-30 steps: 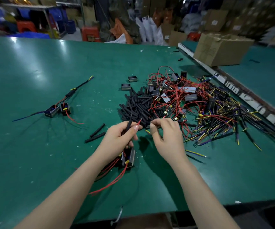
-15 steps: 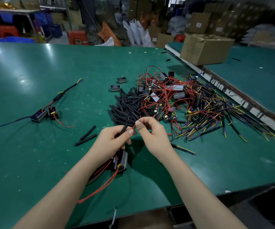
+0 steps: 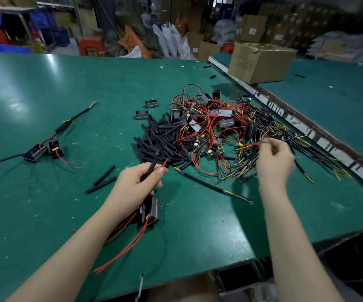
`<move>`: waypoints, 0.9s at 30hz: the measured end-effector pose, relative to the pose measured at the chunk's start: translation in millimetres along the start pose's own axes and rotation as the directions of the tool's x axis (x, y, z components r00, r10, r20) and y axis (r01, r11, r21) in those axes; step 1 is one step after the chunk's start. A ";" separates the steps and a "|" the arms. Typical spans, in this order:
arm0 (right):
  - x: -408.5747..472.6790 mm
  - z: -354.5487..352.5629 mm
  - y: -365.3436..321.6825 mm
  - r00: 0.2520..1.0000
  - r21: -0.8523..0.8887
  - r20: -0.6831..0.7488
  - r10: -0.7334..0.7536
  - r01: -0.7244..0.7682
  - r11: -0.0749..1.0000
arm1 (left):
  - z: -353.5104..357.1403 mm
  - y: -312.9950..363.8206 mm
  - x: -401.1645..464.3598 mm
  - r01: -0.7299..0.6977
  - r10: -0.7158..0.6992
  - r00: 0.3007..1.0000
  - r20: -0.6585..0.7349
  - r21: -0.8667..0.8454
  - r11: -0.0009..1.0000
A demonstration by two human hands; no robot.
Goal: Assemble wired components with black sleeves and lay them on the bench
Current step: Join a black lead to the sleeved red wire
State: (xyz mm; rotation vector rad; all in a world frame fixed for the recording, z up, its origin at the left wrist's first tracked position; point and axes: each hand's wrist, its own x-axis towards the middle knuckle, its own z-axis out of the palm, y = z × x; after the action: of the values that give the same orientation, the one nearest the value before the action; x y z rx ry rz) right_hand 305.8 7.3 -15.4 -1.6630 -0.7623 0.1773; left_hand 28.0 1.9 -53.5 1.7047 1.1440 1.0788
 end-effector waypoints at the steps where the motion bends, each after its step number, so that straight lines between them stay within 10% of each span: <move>1: 12.6 -7.2 7.8 0.998 -0.164 -0.036 0.044 -0.050 0.985 | 0.2 0.2 0.1 -0.006 0.006 1.000 -0.007 -0.001 1.000; 6: 26.6 -19.9 29.1 0.961 -0.677 0.142 0.239 -0.082 0.731 | 1.7 0.9 0.1 -0.003 0.003 1.000 -0.022 0.015 1.000; 27: 5.8 -12.0 2.4 0.864 -0.753 0.361 0.351 0.047 0.657 | 1.4 6.2 -2.7 0.009 -0.005 0.998 -0.066 0.062 0.998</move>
State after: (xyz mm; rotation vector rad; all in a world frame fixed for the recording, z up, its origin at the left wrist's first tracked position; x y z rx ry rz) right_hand 317.3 0.6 -12.9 -2.5417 -1.1670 0.4679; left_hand 30.4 -2.6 -48.8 1.7228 1.2358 1.1122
